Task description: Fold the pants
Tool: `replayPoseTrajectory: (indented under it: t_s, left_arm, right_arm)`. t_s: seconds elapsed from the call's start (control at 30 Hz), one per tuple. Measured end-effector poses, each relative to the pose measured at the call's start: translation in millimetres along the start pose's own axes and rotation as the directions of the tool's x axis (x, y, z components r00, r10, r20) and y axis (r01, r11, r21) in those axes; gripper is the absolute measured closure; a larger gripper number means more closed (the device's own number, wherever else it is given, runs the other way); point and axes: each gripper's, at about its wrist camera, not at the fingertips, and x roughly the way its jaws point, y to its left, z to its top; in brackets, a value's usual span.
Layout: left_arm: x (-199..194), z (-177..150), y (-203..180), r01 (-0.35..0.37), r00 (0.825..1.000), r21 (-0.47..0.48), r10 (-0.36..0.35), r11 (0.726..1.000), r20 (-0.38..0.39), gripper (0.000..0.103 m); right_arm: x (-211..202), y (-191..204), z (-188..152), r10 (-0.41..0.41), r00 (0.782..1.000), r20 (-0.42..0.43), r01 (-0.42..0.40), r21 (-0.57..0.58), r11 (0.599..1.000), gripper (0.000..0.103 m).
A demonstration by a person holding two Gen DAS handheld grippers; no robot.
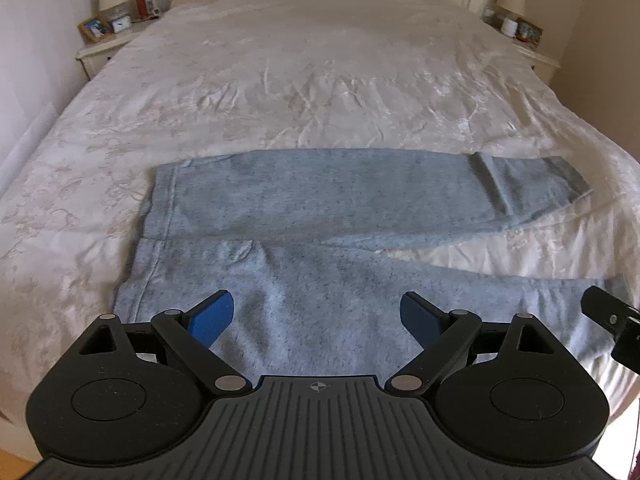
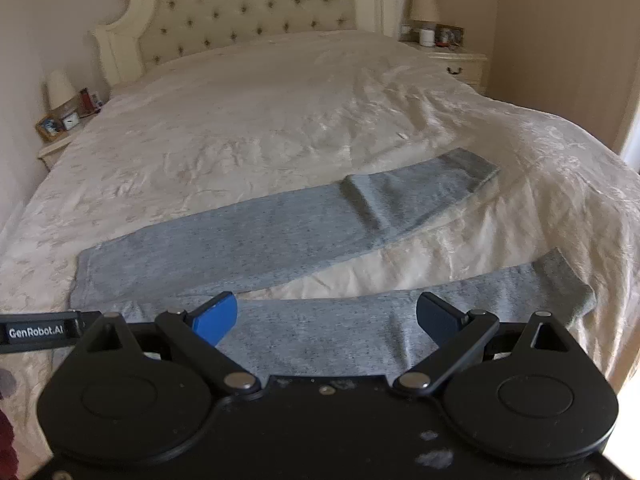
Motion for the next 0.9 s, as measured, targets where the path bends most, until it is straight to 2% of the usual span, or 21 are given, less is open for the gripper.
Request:
replayPoseTrajectory:
  t_s: [0.23,0.4,0.63,0.9]
  left_arm:
    - [16,8,3,0.022,0.999,0.046,-0.02,0.999,-0.038,0.012]
    - [26,9,2,0.011,0.997,0.072,-0.006,0.997,-0.072,0.013]
    - [40,13,-6,-0.034,0.992,0.038,0.039,0.999,-0.121,0.013]
    - [45,22,-32,-0.098,0.983,-0.004,0.096,0.995,-0.153,0.013]
  right_arm:
    - [11,2,0,-0.05,0.998,-0.036,0.051,0.045,0.998,0.001]
    - [19,3,-1,-0.062,0.996,-0.058,0.066,0.07,0.995,0.002]
    - [38,-8,3,-0.037,0.996,-0.087,0.042,0.052,0.998,0.002]
    - [66,-31,30,0.003,0.996,-0.091,-0.003,0.001,1.0,0.002]
